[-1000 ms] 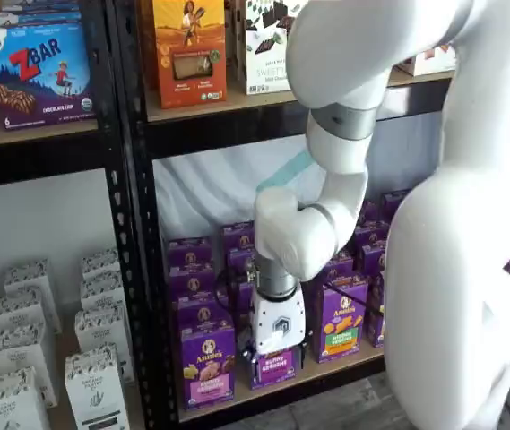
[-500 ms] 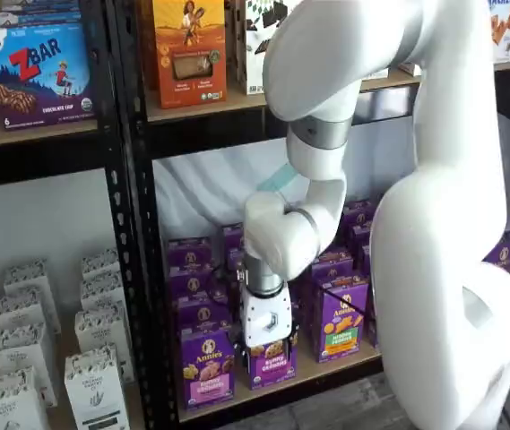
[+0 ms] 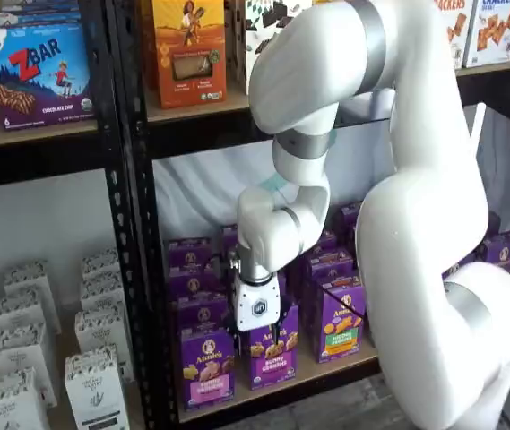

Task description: Pick up the purple box with a pink patch in the middle, on the bottom shelf, the first box from the left

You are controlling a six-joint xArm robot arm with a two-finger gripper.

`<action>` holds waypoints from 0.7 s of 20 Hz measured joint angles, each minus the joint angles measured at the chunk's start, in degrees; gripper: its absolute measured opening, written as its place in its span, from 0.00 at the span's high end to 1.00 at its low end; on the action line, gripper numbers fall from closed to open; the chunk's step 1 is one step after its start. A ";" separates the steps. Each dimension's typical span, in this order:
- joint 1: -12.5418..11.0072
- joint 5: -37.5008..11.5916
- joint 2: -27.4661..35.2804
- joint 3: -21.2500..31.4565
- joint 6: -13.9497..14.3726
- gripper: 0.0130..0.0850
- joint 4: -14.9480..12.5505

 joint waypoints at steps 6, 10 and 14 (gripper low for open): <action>-0.65 -3.47 3.47 -4.03 0.62 0.00 -1.32; -0.77 -3.50 5.72 -8.04 -0.66 0.00 -0.19; -0.51 -2.05 7.20 -11.27 -2.24 0.00 1.68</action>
